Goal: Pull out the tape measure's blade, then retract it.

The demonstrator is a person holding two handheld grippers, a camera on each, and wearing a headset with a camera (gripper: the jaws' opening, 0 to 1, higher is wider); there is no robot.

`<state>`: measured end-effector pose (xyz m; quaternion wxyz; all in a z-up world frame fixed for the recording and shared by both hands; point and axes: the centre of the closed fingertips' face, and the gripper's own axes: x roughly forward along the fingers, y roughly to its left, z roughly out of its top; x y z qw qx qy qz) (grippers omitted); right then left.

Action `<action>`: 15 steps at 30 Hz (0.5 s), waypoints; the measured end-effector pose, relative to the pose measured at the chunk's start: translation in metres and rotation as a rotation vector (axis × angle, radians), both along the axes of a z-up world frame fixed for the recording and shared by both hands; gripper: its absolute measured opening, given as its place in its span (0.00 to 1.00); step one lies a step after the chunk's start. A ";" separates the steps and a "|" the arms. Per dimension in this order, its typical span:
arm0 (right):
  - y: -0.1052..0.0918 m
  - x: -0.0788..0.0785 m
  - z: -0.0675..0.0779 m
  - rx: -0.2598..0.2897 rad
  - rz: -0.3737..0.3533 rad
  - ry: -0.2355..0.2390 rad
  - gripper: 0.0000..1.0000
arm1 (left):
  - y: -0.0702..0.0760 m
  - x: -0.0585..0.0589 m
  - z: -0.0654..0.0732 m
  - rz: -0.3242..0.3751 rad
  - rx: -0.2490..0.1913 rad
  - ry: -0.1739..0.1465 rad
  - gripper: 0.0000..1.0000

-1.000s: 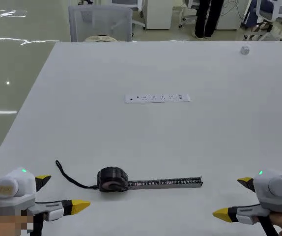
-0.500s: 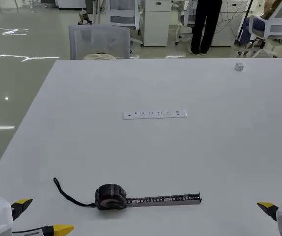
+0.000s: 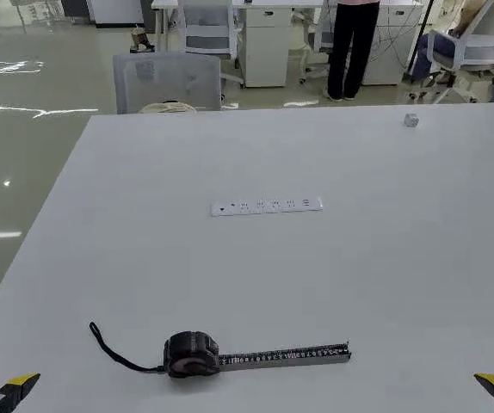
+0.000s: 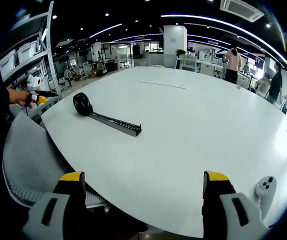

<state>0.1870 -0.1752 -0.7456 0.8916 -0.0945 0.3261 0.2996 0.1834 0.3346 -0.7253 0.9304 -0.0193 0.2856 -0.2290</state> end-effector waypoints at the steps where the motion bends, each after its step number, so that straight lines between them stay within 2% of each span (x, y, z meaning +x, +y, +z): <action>1: -0.002 0.001 0.003 0.003 -0.014 -0.005 1.00 | 0.004 0.000 -0.001 0.009 0.022 -0.006 1.00; 4: -0.002 0.000 0.005 0.016 -0.021 -0.004 1.00 | 0.005 0.001 0.003 0.022 -0.013 -0.015 1.00; 8: -0.001 -0.001 0.004 -0.005 0.001 -0.001 1.00 | 0.006 0.000 0.001 0.020 -0.014 -0.009 1.00; 15: -0.003 0.000 0.006 -0.002 -0.005 -0.009 1.00 | 0.004 -0.002 0.002 0.015 -0.007 -0.004 1.00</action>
